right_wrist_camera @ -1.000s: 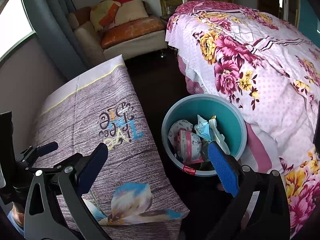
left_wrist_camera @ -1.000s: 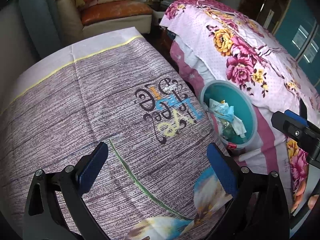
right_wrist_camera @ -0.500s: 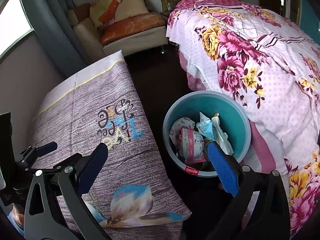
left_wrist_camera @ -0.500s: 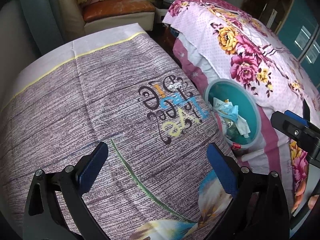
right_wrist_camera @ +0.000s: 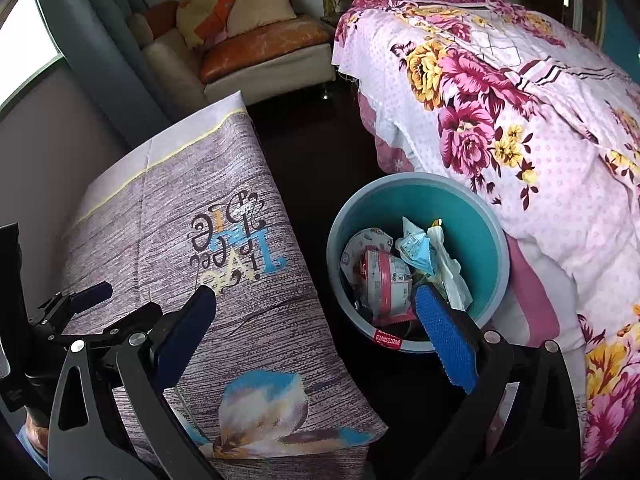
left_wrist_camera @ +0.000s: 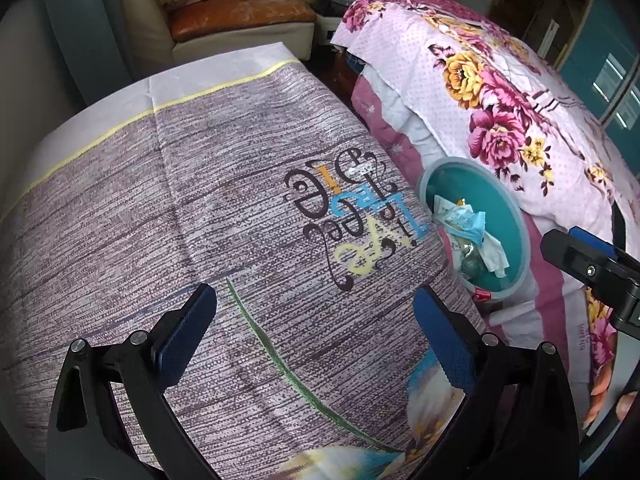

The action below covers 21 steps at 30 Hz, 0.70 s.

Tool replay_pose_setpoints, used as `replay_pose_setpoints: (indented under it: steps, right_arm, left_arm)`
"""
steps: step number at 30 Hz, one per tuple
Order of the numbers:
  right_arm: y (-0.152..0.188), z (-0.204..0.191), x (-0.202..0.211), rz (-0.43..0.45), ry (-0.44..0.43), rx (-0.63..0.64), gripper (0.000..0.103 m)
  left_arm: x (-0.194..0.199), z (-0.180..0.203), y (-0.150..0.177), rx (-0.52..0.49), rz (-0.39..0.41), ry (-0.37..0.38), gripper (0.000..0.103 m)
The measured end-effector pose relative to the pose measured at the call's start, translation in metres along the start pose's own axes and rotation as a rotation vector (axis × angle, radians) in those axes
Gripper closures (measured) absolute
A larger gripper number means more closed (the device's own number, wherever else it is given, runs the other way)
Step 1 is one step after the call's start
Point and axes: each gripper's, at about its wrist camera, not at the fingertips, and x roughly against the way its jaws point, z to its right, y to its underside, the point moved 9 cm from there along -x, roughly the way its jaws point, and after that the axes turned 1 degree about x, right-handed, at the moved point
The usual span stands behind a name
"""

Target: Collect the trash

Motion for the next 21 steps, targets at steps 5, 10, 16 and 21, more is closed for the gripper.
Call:
replay_pose_setpoints:
  steps: [5,10,16,21]
  right_arm:
    - [0.002,0.001,-0.005,-0.010,-0.003,-0.003,0.007]
    - [0.003,0.001,-0.010,-0.017,-0.001,-0.003,0.007]
    - [0.004,0.002,-0.013,-0.023,0.003,-0.004,0.007]
    - [0.005,0.004,-0.013,-0.023,0.003,-0.002,0.007]
  left_arm:
    - [-0.001,-0.002,-0.002,-0.003,0.020,0.003,0.004]
    - [-0.009,-0.004,0.002,-0.002,-0.006,0.004,0.004]
    - [-0.016,-0.011,0.009,0.029,-0.031,-0.015,0.004]
    - [-0.017,-0.017,0.012,0.042,-0.042,-0.027,0.004]
